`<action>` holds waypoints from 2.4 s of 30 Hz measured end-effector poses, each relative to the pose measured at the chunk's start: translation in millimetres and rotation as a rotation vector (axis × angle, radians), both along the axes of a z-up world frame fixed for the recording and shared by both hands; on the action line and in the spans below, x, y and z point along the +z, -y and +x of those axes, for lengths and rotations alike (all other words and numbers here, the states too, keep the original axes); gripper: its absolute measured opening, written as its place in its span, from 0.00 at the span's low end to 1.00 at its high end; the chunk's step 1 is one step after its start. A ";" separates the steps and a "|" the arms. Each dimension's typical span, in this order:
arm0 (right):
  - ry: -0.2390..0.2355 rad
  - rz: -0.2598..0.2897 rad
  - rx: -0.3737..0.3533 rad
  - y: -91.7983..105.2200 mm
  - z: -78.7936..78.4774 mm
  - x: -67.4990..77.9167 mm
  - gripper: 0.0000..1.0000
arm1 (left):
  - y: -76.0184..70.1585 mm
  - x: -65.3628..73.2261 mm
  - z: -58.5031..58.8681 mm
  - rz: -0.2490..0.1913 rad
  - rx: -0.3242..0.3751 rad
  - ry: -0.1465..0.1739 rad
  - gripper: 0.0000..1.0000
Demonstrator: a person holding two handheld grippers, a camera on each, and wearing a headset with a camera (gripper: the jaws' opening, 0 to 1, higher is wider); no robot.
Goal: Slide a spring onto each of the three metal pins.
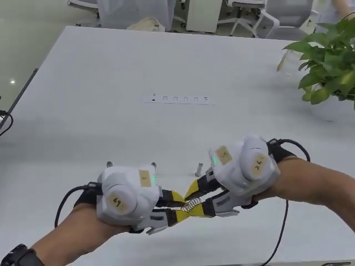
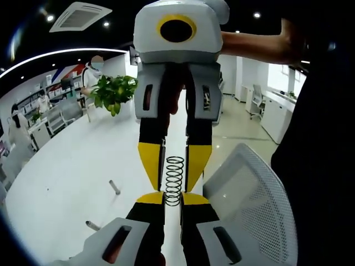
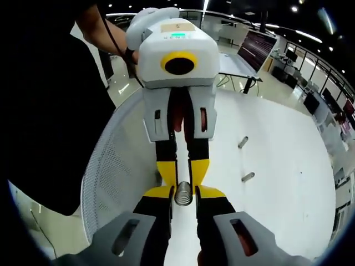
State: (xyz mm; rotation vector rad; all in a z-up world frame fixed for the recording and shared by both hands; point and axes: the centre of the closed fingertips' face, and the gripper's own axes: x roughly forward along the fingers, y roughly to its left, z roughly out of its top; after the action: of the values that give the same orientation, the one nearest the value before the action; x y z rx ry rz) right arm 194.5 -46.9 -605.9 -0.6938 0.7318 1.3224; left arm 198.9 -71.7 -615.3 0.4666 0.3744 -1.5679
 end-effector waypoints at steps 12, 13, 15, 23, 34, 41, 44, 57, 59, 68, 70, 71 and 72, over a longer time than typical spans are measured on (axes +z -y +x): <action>-0.013 -0.118 0.086 3.6 -4.4 -5.3 0.10 | 1.7 -1.1 -1.8 0.009 -0.005 0.000 0.02; -0.013 -0.122 0.089 3.5 -4.5 -5.7 0.10 | 1.6 -1.5 -2.0 0.011 -0.006 0.001 0.02; -0.015 -0.126 0.090 3.6 -4.9 -6.3 0.10 | 1.5 -2.3 -2.3 0.015 -0.007 0.000 0.02; -0.019 -0.130 0.074 4.2 -4.2 -8.4 0.09 | 2.2 -3.6 -2.8 0.023 -0.011 0.000 0.02; -0.034 -0.124 0.043 6.2 -4.1 -16.0 0.09 | 3.7 -11.2 -3.4 0.033 -0.013 -0.013 0.02; -0.036 -0.109 0.013 7.1 -0.4 -19.3 0.09 | 2.3 -14.7 0.7 0.028 0.005 -0.020 0.03; -0.048 -0.090 -0.011 7.9 2.0 -21.4 0.09 | -0.5 -17.3 4.2 0.032 0.020 -0.024 0.05; -0.074 -0.089 -0.068 25.6 0.8 -35.5 0.09 | -23.5 -25.6 18.5 0.045 0.108 -0.053 0.14; -0.075 -0.088 -0.075 27.6 1.7 -36.4 0.09 | -25.3 -23.3 20.9 0.039 0.121 -0.054 0.16; -0.075 -0.101 -0.113 41.3 9.9 -39.5 0.09 | -43.0 -23.9 35.2 0.036 0.199 -0.045 0.26; -0.074 -0.097 -0.124 44.5 13.6 -39.1 0.09 | -48.3 -23.9 37.1 0.037 0.216 -0.050 0.28; -0.075 -0.097 -0.129 45.9 15.1 -38.9 0.09 | -50.5 -23.5 39.1 0.034 0.230 -0.048 0.28; -0.072 -0.100 -0.137 49.0 18.0 -39.2 0.09 | -53.7 -23.5 40.8 0.031 0.244 -0.055 0.30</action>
State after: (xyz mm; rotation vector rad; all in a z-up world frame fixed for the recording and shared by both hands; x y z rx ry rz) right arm 212.5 -95.9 -645.1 -0.6666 0.8932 1.1966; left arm 239.7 -18.0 -638.8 0.3874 0.4803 -1.3417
